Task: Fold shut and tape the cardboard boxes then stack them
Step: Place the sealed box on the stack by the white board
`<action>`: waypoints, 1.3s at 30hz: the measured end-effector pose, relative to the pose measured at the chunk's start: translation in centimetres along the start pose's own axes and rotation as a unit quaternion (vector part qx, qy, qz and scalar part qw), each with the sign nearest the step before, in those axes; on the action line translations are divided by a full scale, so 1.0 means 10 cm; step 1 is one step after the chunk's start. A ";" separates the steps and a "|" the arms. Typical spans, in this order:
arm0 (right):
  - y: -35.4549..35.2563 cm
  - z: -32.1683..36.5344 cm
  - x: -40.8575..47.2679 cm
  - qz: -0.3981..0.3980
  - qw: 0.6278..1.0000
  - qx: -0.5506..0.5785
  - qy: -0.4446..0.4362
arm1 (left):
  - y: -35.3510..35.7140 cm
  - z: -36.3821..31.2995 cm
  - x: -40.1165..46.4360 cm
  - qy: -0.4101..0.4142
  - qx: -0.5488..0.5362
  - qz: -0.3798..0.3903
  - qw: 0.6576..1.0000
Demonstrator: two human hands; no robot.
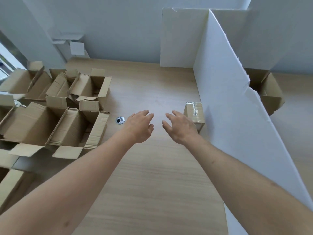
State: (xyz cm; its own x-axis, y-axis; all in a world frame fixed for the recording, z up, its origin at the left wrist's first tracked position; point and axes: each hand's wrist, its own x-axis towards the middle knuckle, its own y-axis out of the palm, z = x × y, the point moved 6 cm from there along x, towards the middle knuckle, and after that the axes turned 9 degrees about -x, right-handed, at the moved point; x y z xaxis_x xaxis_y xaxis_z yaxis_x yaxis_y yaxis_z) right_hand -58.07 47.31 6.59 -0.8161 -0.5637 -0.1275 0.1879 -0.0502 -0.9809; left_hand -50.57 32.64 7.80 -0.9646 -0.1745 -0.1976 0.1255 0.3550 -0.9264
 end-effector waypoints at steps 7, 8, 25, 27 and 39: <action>-0.33 0.75 -0.53 -0.023 0.999 -0.024 -0.034 | -0.32 0.27 -0.79 0.004 -0.013 -0.044 0.999; -0.35 0.88 -0.61 -0.024 0.999 -0.025 -0.036 | -0.36 0.32 -0.92 0.005 -0.013 -0.050 0.999; -0.52 2.93 -1.81 -0.055 0.985 -0.030 -0.158 | -0.86 1.45 -3.13 -0.073 -0.004 -0.118 0.990; -0.51 3.13 -1.88 -0.051 0.981 -0.024 -0.183 | -0.88 1.58 -3.33 -0.092 -0.008 -0.131 0.987; -0.04 4.21 -2.39 -0.004 0.942 -0.039 -0.333 | -0.59 2.37 -4.50 -0.244 -0.025 -0.148 0.958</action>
State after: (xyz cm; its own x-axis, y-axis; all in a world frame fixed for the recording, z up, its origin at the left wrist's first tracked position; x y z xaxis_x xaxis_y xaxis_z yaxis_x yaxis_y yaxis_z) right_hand -15.60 26.10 16.18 -0.2875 -0.9574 -0.0254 0.1206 -0.0099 -0.9926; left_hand -2.45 16.61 14.58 -0.7313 -0.6787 -0.0671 -0.1587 0.2651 -0.9511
